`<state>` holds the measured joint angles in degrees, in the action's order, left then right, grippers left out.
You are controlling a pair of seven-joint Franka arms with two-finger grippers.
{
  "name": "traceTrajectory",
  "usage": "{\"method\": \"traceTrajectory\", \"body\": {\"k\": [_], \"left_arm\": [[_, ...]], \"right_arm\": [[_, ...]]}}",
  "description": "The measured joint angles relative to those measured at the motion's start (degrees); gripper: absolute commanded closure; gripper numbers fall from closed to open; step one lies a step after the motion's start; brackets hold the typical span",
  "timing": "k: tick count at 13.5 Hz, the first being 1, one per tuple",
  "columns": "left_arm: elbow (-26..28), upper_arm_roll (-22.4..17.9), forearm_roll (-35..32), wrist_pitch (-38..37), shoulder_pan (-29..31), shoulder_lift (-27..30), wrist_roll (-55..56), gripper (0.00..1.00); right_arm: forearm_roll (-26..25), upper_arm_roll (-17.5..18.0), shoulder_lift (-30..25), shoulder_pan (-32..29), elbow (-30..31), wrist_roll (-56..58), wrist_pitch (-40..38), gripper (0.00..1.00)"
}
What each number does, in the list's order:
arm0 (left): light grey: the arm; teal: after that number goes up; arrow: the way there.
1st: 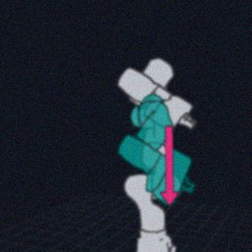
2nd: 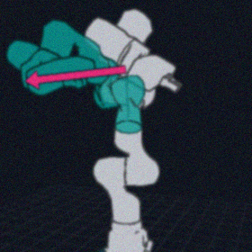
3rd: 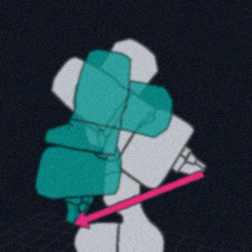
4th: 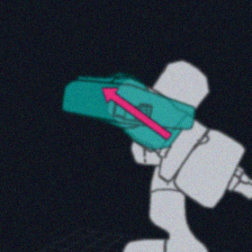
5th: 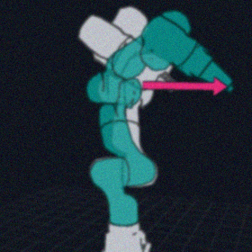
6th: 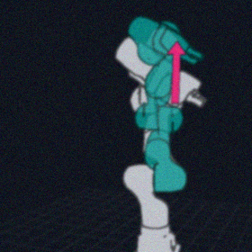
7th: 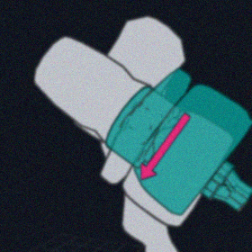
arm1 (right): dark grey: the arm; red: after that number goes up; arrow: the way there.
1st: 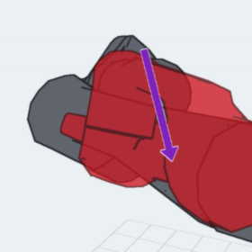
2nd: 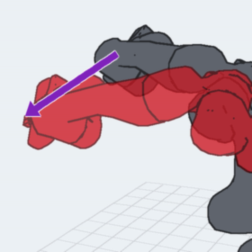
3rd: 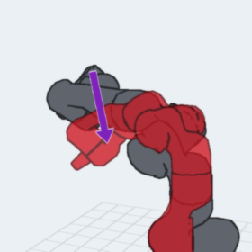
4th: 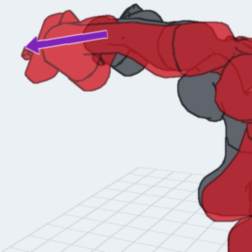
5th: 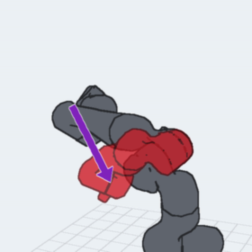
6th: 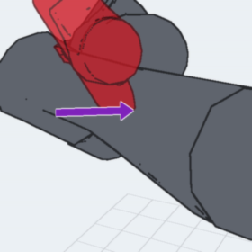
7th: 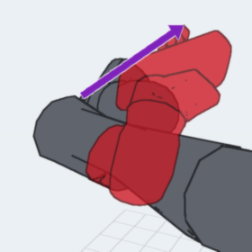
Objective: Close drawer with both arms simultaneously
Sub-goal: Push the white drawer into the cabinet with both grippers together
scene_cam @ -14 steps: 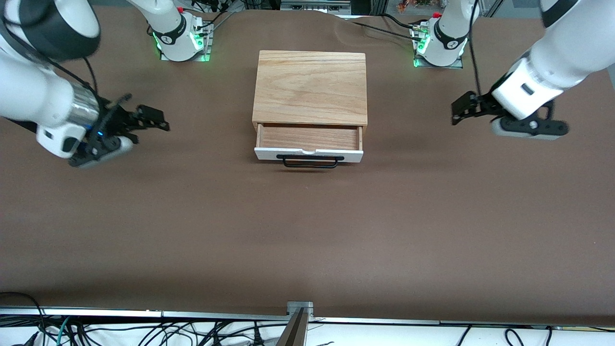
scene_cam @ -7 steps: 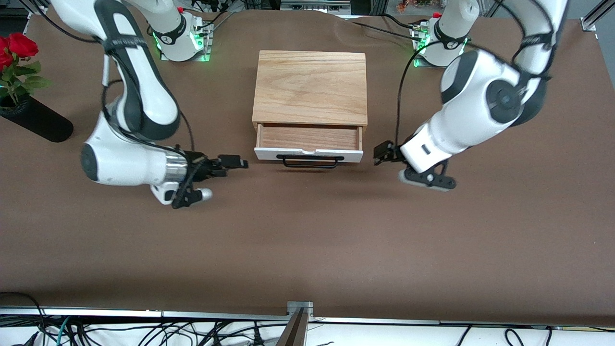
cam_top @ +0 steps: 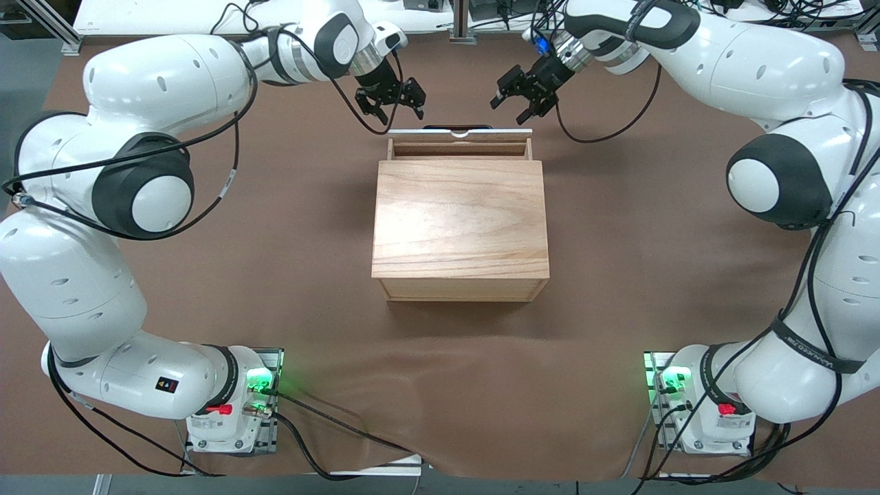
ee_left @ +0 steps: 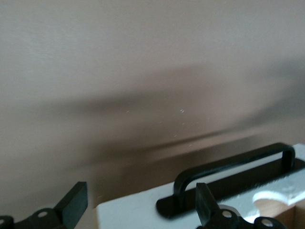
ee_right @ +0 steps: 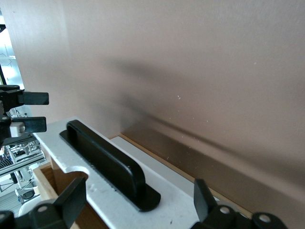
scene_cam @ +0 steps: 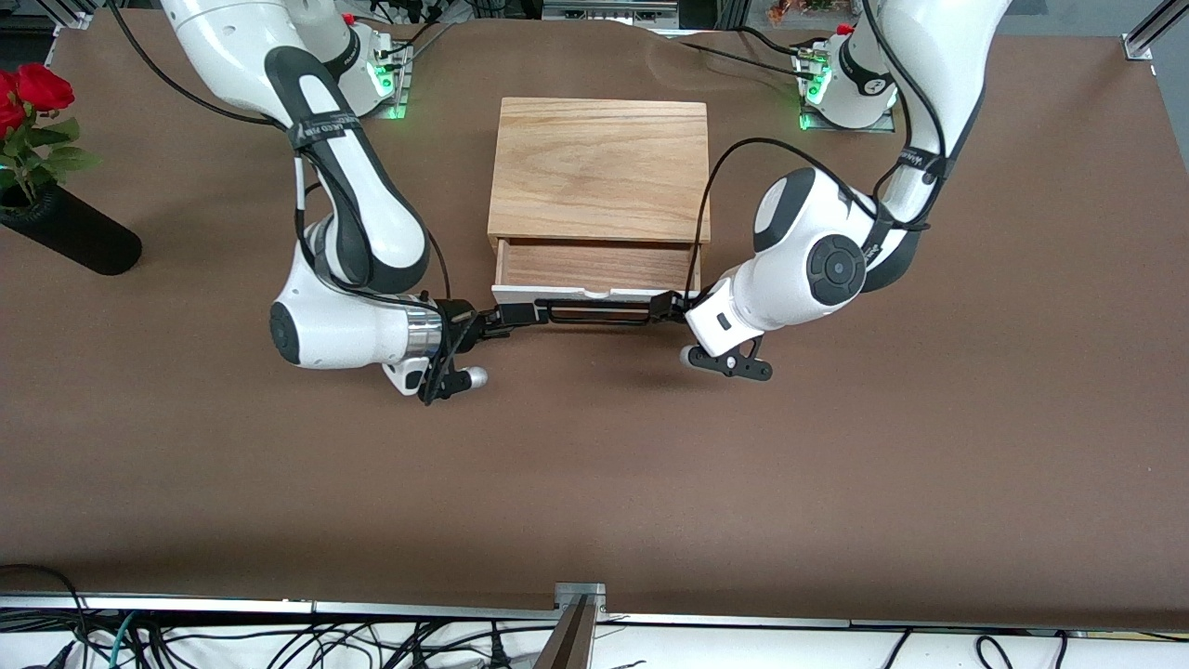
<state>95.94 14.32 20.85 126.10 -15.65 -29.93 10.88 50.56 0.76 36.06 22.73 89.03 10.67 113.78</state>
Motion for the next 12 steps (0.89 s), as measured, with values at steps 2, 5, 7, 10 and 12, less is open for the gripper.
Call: {"method": "traceTrajectory", "body": {"k": [2, 5, 7, 10, 12], "left_arm": [[1.91, 0.72, 1.49, 1.83, -0.03, -0.19, 0.00, 0.00], [3.24, 1.71, 1.66, 2.54, -0.05, -0.18, 0.00, 0.00], [3.29, 1.77, 1.66, 2.57, -0.04, -0.17, 0.00, 0.00], [4.55, 2.17, 1.66, 2.49, -0.04, -0.13, 0.00, 0.00], [5.26, 2.34, 1.67, 2.46, -0.04, -0.10, 0.00, 0.00]], "right_arm": [[0.14, 0.00, 0.26, 0.22, 1.11, 1.02, 0.09, 0.00], [0.31, 0.27, 0.04, 0.24, 2.87, 1.95, 0.07, 0.00], [0.33, 0.80, -1.18, 0.31, 4.86, 2.01, 0.07, 0.00], [0.36, 0.83, -3.87, 0.37, 8.34, 2.01, 0.09, 0.00], [0.56, 0.97, -5.39, 0.41, 10.42, 2.01, 0.63, 0.00]]}}
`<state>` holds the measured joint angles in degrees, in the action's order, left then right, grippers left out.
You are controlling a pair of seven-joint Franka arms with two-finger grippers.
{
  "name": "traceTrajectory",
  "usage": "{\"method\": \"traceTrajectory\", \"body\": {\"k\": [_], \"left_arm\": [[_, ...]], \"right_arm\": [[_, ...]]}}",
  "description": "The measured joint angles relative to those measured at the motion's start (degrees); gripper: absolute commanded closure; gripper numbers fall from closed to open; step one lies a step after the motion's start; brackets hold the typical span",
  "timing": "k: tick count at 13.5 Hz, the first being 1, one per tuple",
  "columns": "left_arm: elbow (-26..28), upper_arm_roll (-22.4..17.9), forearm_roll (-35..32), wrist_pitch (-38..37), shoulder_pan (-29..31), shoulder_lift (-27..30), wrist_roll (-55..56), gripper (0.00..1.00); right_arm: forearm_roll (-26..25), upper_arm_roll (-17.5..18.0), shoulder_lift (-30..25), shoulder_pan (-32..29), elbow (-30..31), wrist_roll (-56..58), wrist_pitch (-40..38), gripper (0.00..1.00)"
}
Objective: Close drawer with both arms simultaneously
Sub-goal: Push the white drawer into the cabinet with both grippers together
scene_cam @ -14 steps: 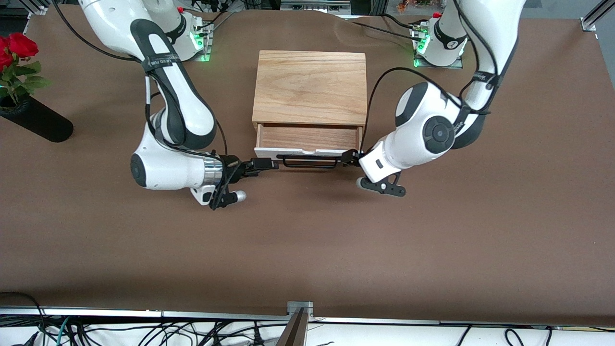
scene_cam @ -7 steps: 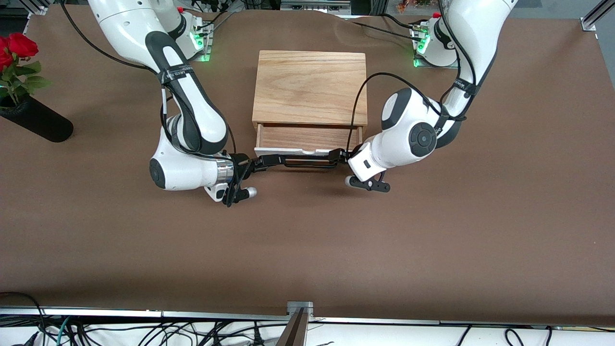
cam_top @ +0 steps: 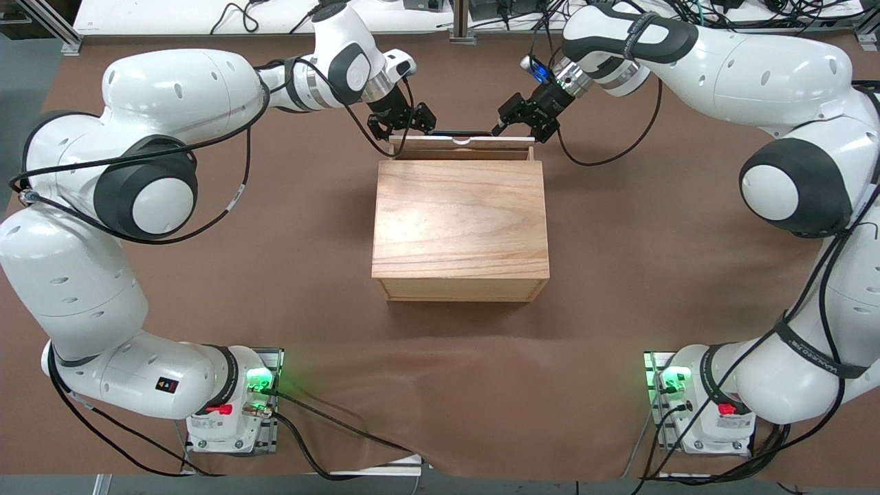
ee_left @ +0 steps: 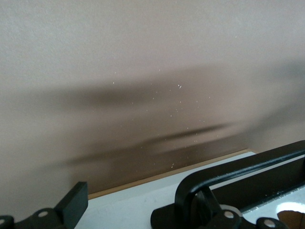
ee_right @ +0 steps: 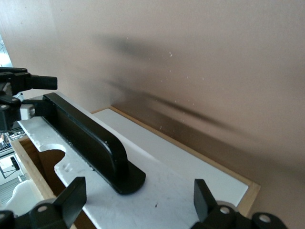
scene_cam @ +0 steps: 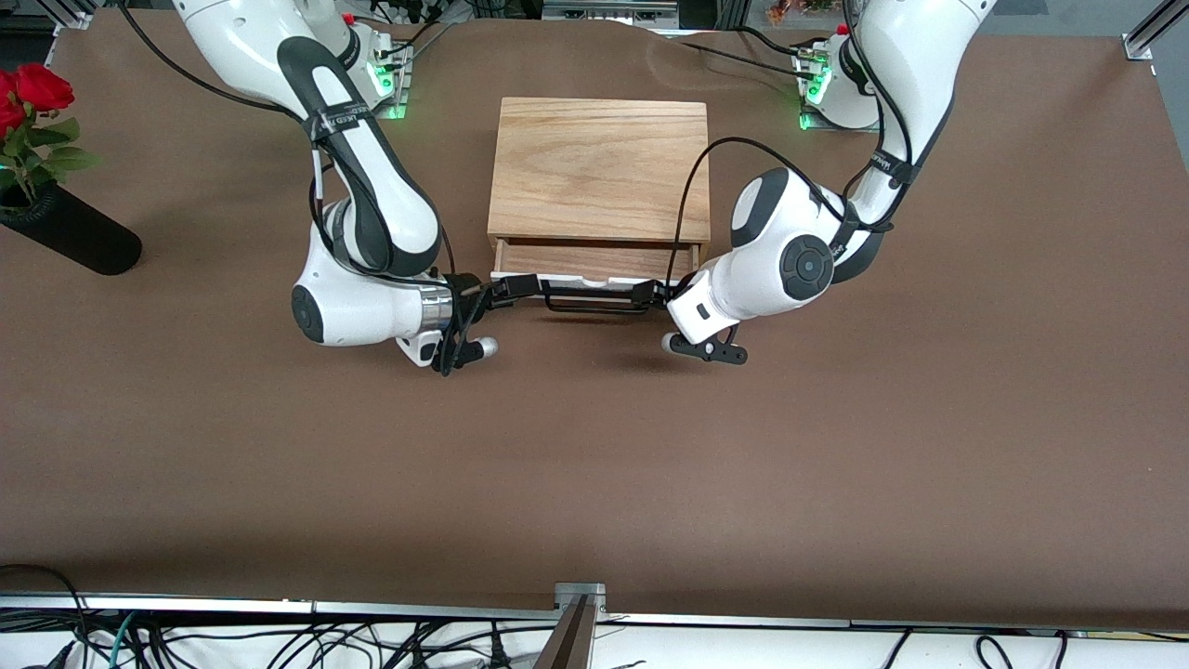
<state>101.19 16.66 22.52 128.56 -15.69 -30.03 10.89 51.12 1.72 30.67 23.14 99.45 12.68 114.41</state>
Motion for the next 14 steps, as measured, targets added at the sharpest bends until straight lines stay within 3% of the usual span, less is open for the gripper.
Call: {"method": "traceTrajectory", "body": {"k": [14], "left_arm": [[0.37, 1.09, 0.11, -13.33, 0.15, 0.77, 0.34, 0.00]], "right_arm": [[1.10, 4.37, -4.61, 0.01, 11.02, 1.05, 5.17, 0.00]]}}
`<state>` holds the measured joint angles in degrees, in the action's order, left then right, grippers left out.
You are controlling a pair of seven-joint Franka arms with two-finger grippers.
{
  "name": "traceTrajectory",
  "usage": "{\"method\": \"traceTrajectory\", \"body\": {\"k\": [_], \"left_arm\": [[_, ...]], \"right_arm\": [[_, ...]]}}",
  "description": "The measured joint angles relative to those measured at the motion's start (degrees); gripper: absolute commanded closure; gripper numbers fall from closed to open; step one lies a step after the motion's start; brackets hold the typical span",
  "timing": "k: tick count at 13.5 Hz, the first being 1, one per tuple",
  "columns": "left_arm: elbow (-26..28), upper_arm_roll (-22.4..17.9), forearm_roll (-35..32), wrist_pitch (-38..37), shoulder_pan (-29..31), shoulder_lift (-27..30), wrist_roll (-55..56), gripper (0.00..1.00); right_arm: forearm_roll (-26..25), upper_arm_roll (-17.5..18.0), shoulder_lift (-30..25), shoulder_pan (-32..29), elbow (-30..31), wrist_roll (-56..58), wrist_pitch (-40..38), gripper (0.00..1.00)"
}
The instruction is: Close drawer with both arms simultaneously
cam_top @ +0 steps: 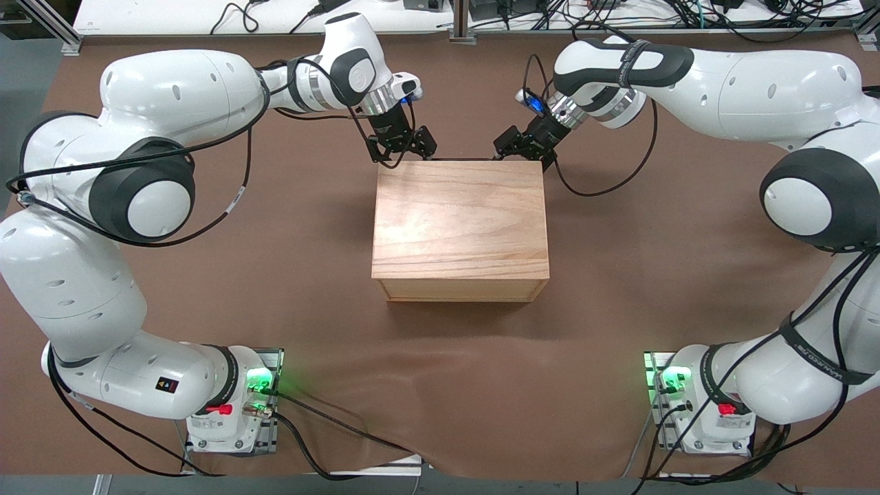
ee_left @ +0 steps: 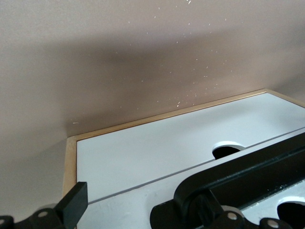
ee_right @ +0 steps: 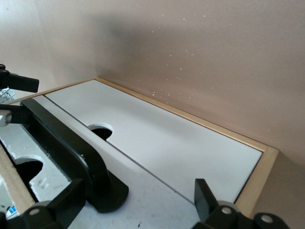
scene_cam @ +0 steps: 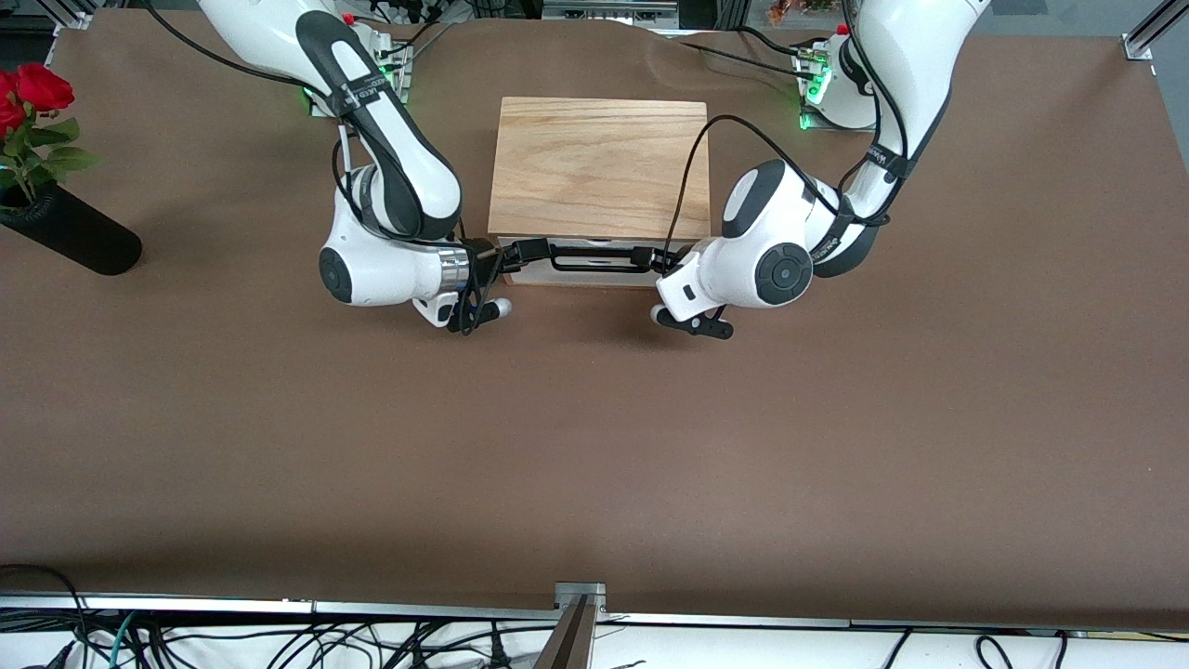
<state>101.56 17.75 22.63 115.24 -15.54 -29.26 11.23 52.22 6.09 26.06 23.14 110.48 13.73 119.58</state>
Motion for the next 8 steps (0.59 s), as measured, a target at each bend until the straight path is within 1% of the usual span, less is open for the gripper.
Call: {"method": "traceTrajectory", "body": {"k": [3, 4, 5, 6, 8], "left_arm": [[-0.11, 0.00, 0.00, -0.42, 0.02, 0.16, 0.06, 0.00], [-0.17, 0.01, 0.00, -0.54, 0.01, 0.34, 0.06, 0.00], [-0.16, 0.01, 0.00, -0.77, 0.01, 0.71, 0.05, 0.00], [-0.18, 0.00, 0.00, -0.84, 0.02, 1.17, 0.03, 0.00], [-0.69, 0.05, 0.00, -2.99, 0.35, 4.65, -0.30, 0.00]], "right_arm": [[0.00, -0.15, -0.37, 0.01, -0.03, 0.21, 0.02, 0.00], [-0.01, -0.83, -0.69, 0.02, -0.36, 0.21, -0.22, 0.00], [-0.13, -2.49, -1.17, 0.03, -1.18, 0.21, -1.71, 0.00], [-0.56, -4.97, -1.61, -0.11, -2.81, 0.28, -4.71, 0.00], [-3.39, -10.77, -1.91, -1.12, -8.80, 0.40, -13.49, 0.00]]}}
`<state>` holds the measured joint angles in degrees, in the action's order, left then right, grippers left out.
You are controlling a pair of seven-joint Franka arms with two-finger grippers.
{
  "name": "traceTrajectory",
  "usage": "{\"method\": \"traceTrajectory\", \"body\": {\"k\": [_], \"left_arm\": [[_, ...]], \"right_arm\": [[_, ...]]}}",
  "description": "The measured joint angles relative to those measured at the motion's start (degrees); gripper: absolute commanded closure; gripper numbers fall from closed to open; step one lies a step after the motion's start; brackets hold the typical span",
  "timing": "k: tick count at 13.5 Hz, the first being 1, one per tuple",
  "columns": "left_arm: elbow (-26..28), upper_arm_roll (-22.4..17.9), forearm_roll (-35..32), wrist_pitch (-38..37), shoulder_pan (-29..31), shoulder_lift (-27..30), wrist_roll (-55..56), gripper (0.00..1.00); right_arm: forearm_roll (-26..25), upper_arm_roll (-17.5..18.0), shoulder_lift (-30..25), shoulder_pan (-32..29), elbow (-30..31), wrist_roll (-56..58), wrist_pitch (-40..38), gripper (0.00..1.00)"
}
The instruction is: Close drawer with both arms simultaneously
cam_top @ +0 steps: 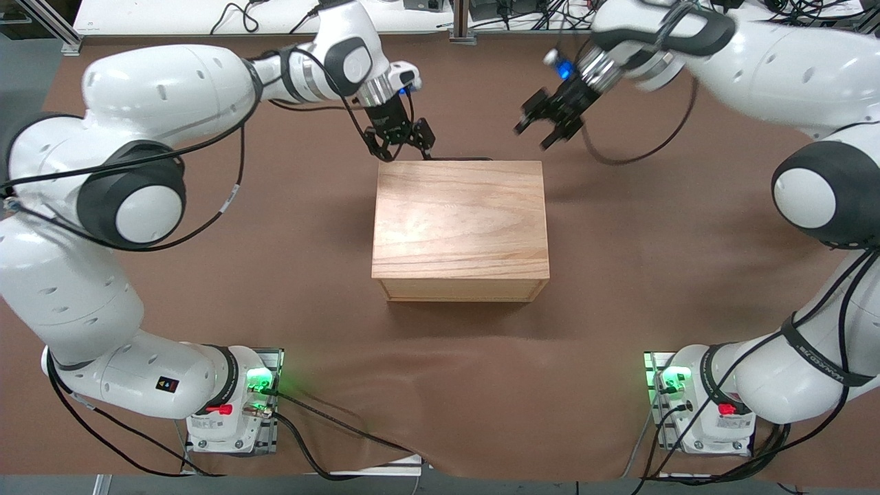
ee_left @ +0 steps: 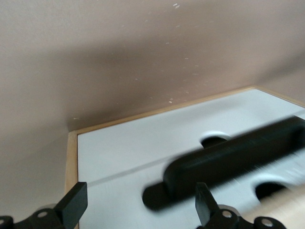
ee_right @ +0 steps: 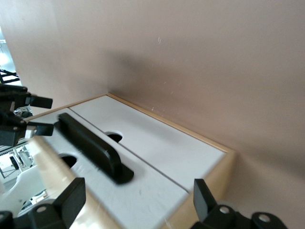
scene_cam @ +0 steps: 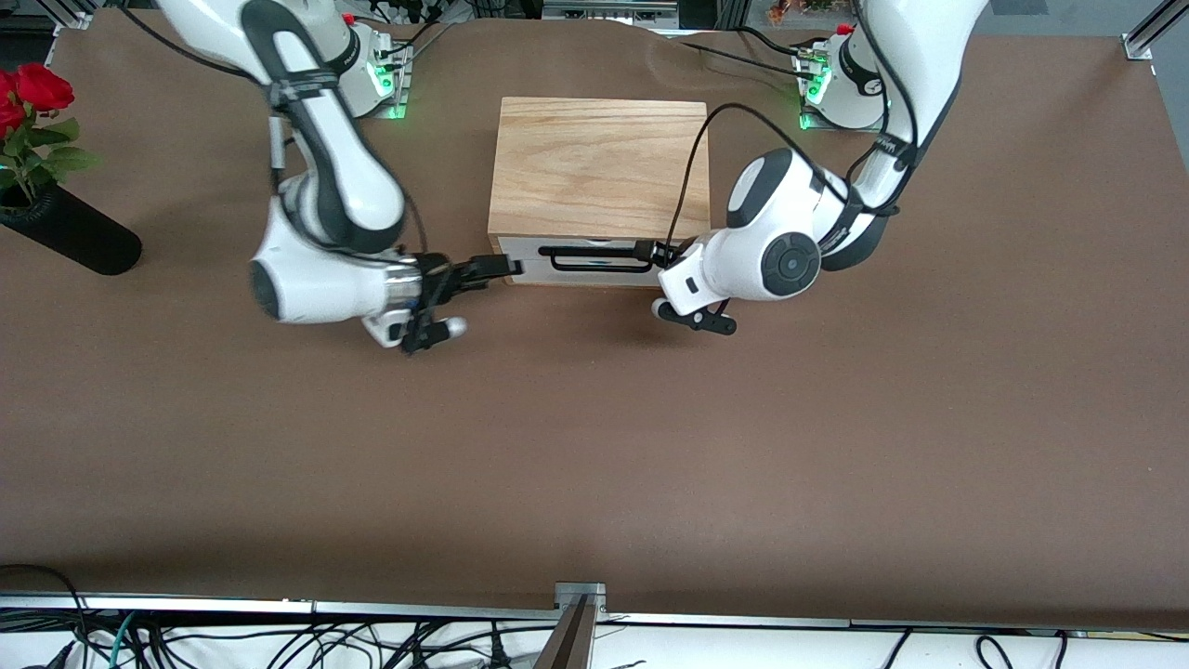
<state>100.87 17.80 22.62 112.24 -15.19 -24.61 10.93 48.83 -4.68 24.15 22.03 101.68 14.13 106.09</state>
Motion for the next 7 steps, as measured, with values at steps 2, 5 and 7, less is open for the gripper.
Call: {"method": "traceTrajectory", "body": {"k": [2, 5, 7], "left_arm": [[-0.11, -0.27, 0.00, -1.18, 0.41, 5.77, 0.04, 0.00], [-0.08, -2.97, -5.79, -1.94, 1.57, 12.99, -0.10, 0.00], [-0.09, -4.64, -13.95, -2.00, 2.54, 16.01, -0.11, 0.00]], "right_arm": [[-3.40, -3.64, 0.00, -2.40, -6.00, 0.00, -6.58, 0.00], [-13.56, -5.06, -0.09, -5.08, -10.49, 0.36, -8.52, 0.00], [-21.11, -6.79, -0.19, -5.06, -13.36, 1.79, -8.49, 0.00]]}}
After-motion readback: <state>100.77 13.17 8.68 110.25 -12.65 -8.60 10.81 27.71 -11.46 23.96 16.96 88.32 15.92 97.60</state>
